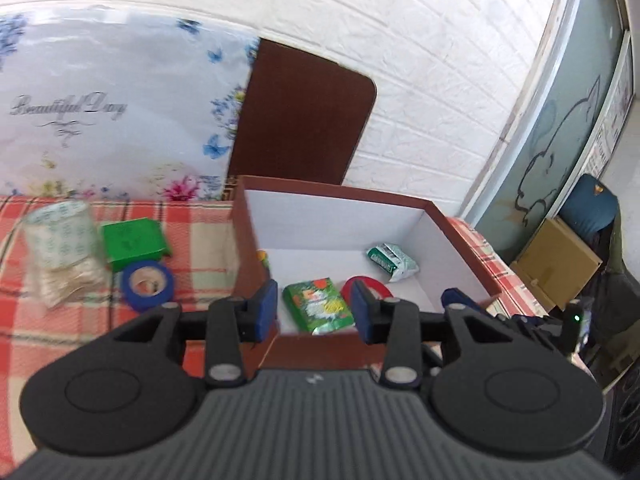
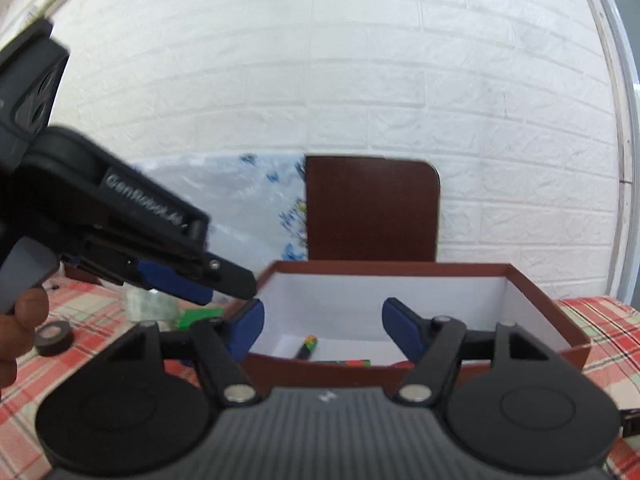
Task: Organize objects
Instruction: 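Place the green printed box into the brown box, open left tool, then grasp the black tape roll with the left tool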
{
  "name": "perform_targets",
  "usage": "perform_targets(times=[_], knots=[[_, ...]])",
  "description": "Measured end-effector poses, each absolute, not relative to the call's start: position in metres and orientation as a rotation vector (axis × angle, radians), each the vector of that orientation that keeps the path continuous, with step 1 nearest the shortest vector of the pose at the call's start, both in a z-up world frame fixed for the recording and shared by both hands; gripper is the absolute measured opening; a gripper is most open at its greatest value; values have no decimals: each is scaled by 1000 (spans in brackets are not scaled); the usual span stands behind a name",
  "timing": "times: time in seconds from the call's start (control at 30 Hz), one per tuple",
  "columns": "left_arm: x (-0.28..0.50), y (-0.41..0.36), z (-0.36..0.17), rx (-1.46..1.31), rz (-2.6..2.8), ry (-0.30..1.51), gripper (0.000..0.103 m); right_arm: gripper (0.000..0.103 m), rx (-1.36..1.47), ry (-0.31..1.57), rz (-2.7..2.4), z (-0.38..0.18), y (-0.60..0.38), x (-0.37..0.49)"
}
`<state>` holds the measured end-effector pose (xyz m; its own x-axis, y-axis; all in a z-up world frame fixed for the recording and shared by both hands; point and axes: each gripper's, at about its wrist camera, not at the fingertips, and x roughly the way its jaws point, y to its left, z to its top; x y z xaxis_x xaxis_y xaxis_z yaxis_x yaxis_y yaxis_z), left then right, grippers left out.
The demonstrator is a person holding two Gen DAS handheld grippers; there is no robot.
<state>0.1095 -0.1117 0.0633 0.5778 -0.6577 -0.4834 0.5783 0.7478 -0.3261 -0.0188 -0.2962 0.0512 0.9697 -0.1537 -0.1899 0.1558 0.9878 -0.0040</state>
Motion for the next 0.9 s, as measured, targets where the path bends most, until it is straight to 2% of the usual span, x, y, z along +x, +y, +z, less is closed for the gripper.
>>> perform_targets(times=[0.17,0.3,0.37,0.47,0.7,0.77,0.9], knots=[[97,-39,23,-114,-539,714,45,68,-27,241,-4,37,-252,-43],[109,47,3,-181,-305,742,45,68,7,415,142,11,-213,-35],[120,81,4,-194,-203,721,52,68,30,501,184,-4,-199,-30],[154,123,5,-306,-153,740,52,68,31,611,202,-21,-187,-14],[211,121,-9,-237,-155,784,47,72,60,625,212,-27,-187,-16],[223,120,-23,-215,-160,837,41,73,56,625,214,-28,-187,-14],[222,118,-27,-210,-144,815,32,74,45,624,213,-26,-185,-13]])
